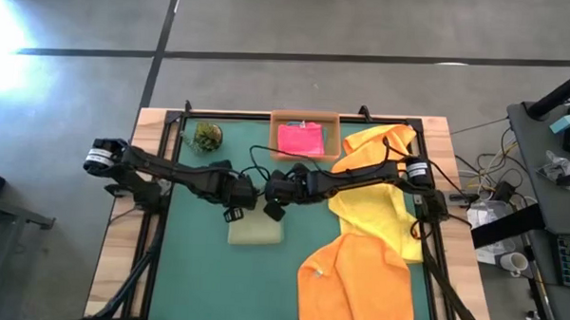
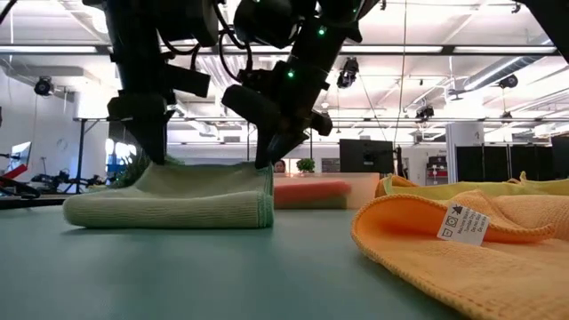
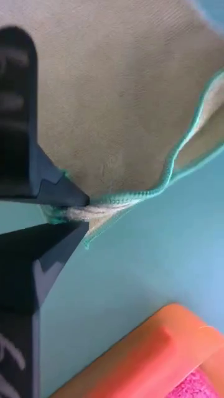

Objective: Fold microfiber towels
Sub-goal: Fold the green microfiber towel, then stack the green microfiber towel on top of the pink microfiber towel in the orange bin

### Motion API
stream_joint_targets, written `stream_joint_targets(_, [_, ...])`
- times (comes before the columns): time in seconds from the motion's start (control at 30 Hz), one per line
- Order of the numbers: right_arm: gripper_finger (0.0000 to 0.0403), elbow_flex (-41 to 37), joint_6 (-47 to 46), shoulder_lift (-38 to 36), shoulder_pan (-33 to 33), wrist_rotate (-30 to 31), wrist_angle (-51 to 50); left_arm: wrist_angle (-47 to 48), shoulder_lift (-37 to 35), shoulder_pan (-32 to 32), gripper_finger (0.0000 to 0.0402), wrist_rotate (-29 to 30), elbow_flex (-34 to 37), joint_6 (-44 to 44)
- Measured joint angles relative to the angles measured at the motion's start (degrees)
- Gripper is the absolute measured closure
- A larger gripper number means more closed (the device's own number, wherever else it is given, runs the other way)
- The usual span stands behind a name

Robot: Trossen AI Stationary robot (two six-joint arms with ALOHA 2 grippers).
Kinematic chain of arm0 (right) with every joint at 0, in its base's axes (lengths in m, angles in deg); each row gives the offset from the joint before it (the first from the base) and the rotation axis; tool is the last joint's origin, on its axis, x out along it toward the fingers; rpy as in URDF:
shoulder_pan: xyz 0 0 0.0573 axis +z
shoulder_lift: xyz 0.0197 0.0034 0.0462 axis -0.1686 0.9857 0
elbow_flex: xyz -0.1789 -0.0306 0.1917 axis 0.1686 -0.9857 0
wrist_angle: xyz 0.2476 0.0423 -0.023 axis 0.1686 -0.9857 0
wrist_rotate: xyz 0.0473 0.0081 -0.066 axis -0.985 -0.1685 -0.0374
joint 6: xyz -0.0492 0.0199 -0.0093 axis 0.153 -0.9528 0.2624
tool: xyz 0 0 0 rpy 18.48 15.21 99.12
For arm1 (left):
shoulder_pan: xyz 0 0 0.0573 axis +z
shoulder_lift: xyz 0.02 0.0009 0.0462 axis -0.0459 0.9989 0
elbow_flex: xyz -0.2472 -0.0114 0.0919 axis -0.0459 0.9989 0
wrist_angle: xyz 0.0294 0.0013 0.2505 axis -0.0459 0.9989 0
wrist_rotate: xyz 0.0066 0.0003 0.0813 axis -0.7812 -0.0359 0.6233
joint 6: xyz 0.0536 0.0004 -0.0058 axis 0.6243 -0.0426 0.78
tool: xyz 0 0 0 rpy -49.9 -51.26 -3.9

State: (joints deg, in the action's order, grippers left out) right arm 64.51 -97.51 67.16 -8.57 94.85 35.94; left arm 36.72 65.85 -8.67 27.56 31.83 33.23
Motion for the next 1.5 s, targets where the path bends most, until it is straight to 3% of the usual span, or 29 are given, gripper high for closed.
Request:
stream_joint_targets(0.23, [0.0298,0.00,3.88,-1.47,-0.21,-0.67,-1.04,5.11,0.00,0.09,0.0247,0.59,-1.46,0.05])
stream_joint_targets(0.43, [0.0277,0.00,6.28,-6.07,0.47,-0.65,-6.22,11.24,-1.43,-0.99,0.0233,-2.23,-2.78,-0.30])
stream_joint_targets(0.53, [0.0276,-0.01,8.36,-8.25,2.10,-0.65,-9.52,10.49,-3.09,-3.69,0.0233,-6.63,-2.51,-1.80])
stream_joint_targets(0.73, [0.0277,-2.62,11.53,-9.75,7.97,-2.51,-10.61,5.04,-4.96,-14.00,0.0233,-6.43,-0.98,-4.86])
stream_joint_targets(1.1, [0.0294,-11.83,16.59,-9.60,17.60,-2.74,5.72,-7.06,0.22,-29.64,0.0233,-5.21,0.50,-4.89])
stream_joint_targets(1.33, [0.0300,-16.02,21.48,-9.60,18.75,-2.70,17.71,-10.09,7.19,-31.45,0.0233,-1.70,0.50,-4.91])
stream_joint_targets(1.5, [0.0288,-17.03,21.82,-9.57,18.44,-3.51,19.28,-10.87,10.18,-31.45,0.0233,0.93,0.45,-7.22])
